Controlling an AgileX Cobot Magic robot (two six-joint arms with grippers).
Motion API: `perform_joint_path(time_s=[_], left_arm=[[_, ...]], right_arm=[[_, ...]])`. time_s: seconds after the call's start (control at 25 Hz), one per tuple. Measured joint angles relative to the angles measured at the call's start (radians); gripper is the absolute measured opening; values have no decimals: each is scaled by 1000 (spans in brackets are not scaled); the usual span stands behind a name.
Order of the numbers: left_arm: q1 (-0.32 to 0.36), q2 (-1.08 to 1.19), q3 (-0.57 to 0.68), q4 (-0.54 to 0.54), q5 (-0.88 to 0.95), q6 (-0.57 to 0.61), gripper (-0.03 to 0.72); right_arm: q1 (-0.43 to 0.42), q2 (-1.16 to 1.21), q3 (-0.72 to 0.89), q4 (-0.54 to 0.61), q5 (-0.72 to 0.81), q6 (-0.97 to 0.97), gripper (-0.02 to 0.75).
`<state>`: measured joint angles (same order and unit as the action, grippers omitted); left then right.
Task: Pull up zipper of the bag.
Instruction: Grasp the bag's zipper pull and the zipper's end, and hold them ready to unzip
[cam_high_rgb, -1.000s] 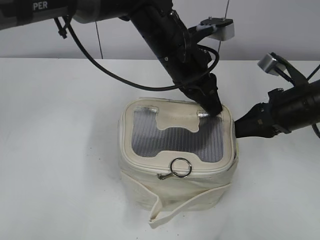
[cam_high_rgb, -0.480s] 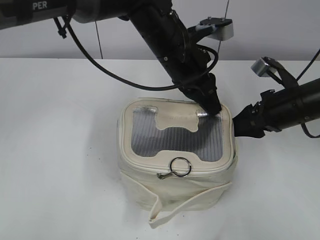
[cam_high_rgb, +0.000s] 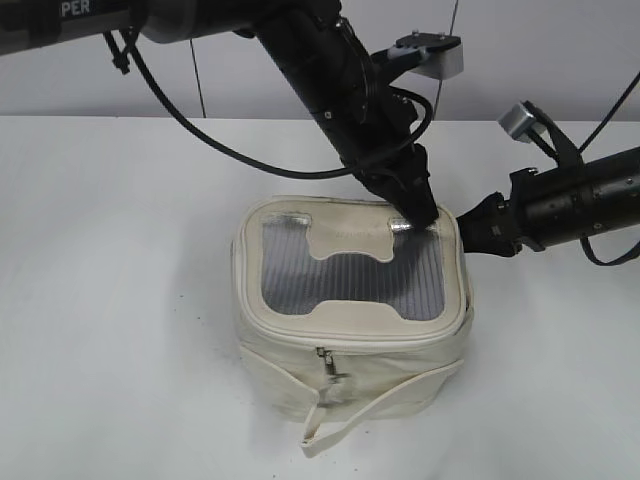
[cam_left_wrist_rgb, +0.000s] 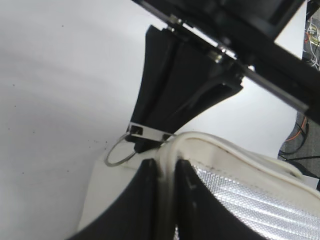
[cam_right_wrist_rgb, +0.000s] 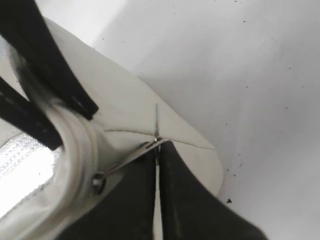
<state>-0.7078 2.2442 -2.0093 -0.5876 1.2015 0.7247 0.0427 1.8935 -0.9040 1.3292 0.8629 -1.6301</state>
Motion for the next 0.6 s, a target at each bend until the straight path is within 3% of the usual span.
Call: perform_joint_path(time_s=[0.6], left_arm=[[-1,0,0,0,-1,0,81]], right_arm=[[2,-156,-2,-348,11,399,5]])
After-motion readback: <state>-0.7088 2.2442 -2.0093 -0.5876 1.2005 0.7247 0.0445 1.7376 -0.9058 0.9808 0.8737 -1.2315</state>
